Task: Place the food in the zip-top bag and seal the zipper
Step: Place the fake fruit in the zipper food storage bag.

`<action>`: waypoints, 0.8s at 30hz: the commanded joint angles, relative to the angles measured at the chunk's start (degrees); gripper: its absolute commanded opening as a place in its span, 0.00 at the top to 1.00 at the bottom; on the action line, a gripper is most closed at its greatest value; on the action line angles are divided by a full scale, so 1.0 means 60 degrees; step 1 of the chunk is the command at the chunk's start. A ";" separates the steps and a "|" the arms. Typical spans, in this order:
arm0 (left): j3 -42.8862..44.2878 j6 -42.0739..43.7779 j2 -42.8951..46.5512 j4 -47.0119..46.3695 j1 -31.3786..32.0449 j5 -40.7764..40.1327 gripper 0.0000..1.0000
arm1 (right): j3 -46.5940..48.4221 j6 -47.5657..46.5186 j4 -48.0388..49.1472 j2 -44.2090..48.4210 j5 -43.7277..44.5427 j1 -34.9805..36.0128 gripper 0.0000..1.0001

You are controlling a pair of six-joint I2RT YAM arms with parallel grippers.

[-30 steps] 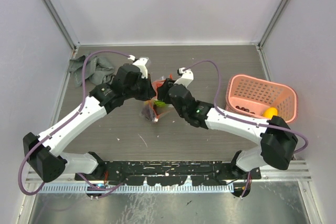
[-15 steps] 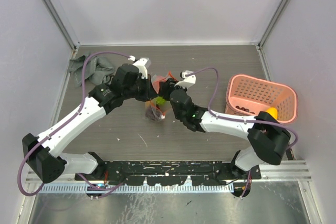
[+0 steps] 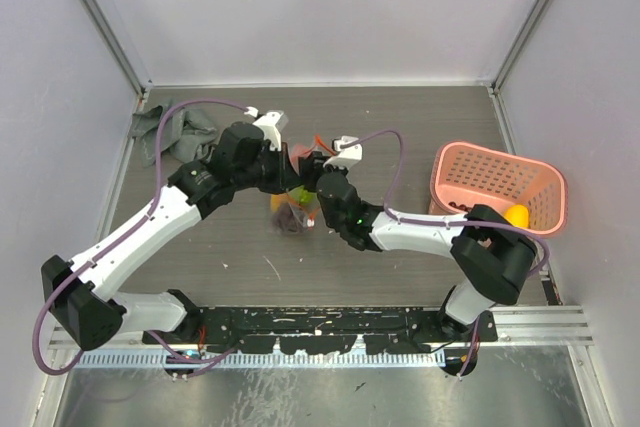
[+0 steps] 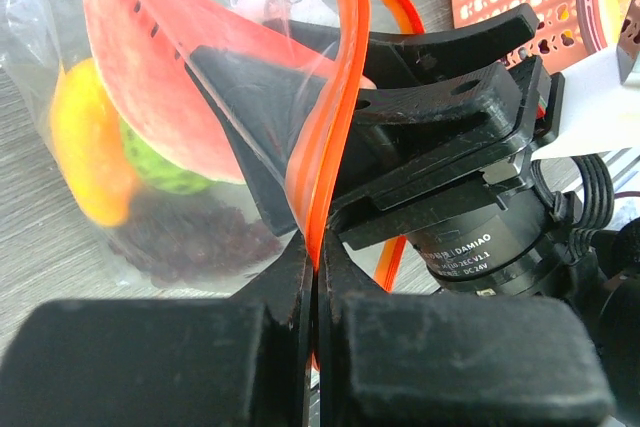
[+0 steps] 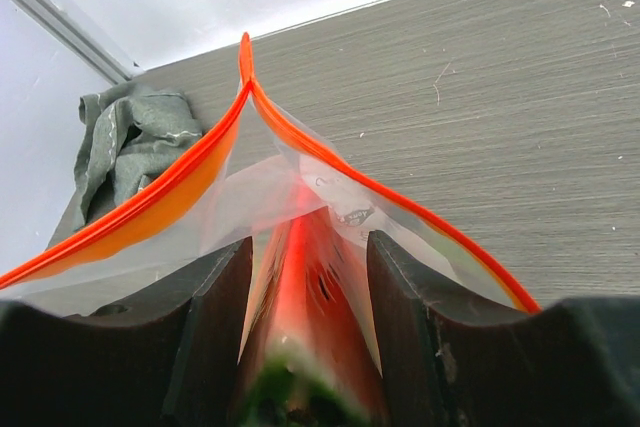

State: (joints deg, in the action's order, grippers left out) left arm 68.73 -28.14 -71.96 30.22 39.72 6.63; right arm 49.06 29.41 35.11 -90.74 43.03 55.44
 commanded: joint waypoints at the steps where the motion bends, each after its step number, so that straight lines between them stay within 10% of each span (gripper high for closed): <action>1: 0.0064 -0.0144 0.0498 -0.0681 0.0021 -0.0263 1.00 | 0.0426 -0.0295 0.0106 0.0406 -0.0080 0.0014 0.46; 14: 0.0031 -0.0183 0.0554 -0.0553 0.0017 -0.0907 1.00 | 0.1099 -0.0167 -0.3039 0.1684 -0.1176 0.0017 0.20; 24: 0.0037 -0.0160 0.0525 -0.0533 0.0011 -0.0959 1.00 | 0.1636 -0.0132 -0.5235 0.2188 -0.1146 0.0009 0.25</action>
State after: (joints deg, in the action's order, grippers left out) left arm 68.42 -29.15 -70.59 30.00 39.72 1.69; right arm 55.57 28.12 7.84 -81.47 35.64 55.35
